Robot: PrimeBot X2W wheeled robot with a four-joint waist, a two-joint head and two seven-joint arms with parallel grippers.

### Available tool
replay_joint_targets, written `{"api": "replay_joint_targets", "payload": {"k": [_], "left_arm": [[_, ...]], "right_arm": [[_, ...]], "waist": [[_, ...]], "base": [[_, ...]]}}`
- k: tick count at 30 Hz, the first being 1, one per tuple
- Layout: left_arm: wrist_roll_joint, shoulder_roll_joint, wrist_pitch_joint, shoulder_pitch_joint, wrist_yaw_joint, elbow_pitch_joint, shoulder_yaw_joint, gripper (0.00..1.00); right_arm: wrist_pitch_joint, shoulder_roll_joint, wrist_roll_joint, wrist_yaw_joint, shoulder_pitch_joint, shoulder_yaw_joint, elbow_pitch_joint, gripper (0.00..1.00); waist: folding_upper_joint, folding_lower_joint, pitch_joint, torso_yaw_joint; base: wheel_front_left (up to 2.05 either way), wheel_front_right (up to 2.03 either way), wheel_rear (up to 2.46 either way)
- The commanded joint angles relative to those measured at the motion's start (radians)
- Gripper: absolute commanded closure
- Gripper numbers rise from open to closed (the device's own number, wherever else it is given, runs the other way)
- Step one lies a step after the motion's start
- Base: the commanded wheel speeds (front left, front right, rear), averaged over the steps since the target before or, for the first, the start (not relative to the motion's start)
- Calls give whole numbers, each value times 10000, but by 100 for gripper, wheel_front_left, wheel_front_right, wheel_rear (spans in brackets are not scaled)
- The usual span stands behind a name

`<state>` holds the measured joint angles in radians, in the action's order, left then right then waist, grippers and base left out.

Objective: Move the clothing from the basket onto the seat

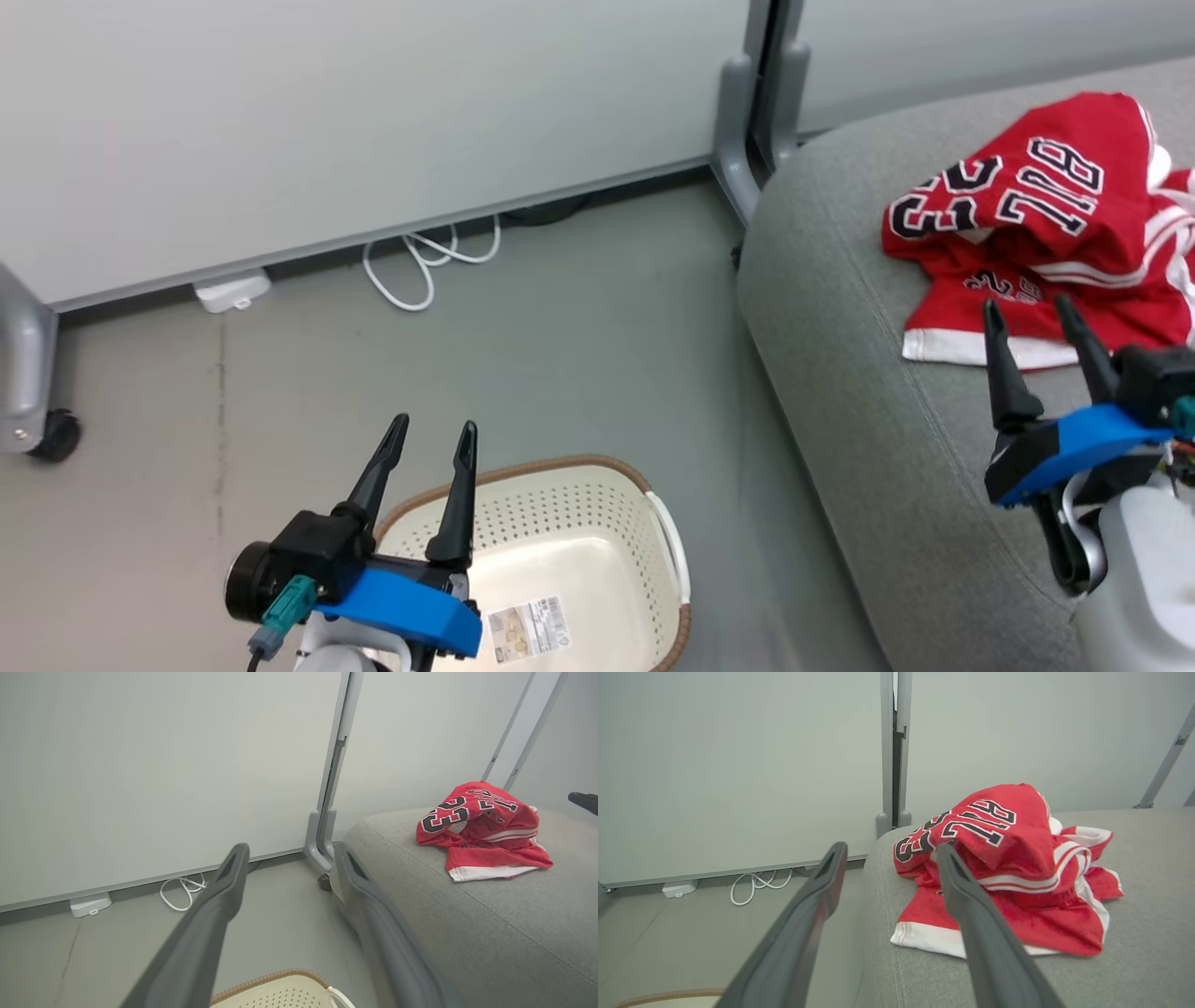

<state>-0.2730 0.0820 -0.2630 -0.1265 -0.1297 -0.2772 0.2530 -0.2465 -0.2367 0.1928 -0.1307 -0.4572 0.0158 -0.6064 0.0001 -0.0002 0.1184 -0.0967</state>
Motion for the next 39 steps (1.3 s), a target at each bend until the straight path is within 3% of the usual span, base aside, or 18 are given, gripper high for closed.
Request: {"api": "replay_joint_targets", "payload": {"k": [1,19,39], "left_arm": [[30,-33,-26,121,-11,-17,-86,0],[186,-41,-26,745,-11,-512,-1522,0],[117,-82,-26,1068,-11,-790,-2219,0]], "right_arm": [[47,75,-51,-1,316,28,188,0],[953,1414,-604,-1,3196,356,3121,0],[1187,1852,-528,-1,3981,439,3768,0]], "waist": [[-1,2,-333,357],[-1,2,-1392,1711],[-1,2,-1541,1978]], "base": [[0,0,0],[0,0,0],[0,0,0]]}}
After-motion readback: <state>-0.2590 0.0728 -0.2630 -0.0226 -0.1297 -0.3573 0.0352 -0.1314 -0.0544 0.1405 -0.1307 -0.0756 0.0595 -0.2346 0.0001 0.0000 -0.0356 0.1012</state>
